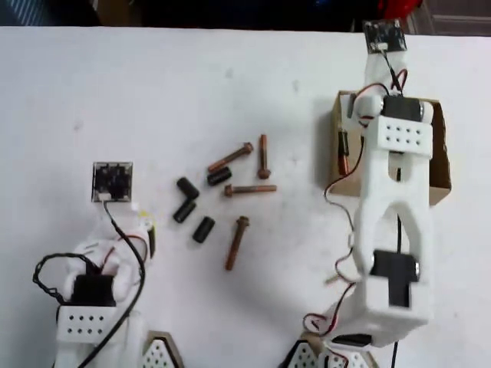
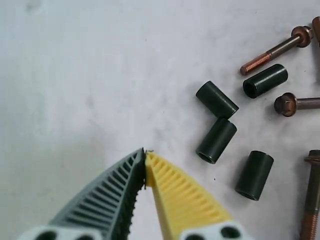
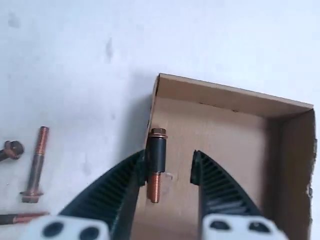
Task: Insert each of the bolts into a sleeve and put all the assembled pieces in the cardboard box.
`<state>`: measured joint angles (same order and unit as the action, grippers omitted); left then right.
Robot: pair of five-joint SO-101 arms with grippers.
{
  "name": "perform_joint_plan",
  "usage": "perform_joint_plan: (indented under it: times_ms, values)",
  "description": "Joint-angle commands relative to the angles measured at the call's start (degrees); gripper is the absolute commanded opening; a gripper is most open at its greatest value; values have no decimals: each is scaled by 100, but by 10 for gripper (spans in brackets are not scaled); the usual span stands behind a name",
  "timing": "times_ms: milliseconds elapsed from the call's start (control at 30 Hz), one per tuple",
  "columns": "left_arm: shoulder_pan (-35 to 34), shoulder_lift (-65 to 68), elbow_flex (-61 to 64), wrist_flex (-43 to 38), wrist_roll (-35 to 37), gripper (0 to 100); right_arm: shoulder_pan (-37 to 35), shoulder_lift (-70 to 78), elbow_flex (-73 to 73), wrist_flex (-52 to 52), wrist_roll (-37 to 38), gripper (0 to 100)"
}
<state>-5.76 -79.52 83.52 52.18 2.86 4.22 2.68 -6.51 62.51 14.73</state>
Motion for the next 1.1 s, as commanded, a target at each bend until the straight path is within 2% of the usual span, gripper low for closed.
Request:
perform_joint_plan:
  times_ms: [0, 100, 267, 367, 567, 667, 833, 1067]
  values:
    - [-48, -66, -220, 88, -62, 22, -321, -936, -255, 453, 44, 117]
    - [-48, -66, -492, 484, -62, 22, -593, -1499, -255, 769, 26, 117]
    - [-48, -145, -545, 554, -62, 21, -1121, -2422, -255, 1420, 26, 117]
    - [-48, -690, -519, 905, -62, 21, -1376, -2897, -246, 1727, 18, 117]
    - [-48, -2651, -158, 1679, -62, 21, -1815, -3407, -246, 2308, 18, 117]
    - [-48, -2431, -167, 1679, -237, 21, -2114, -3451, -167, 2571, 35, 117]
    - [-48, -2378, -123, 1618, -316, 21, -2519, -3495, 756, 2264, 62, 117]
    - [-48, -2484, 114, 1600, -334, 22, -2571, -3495, 2356, 1182, 70, 119]
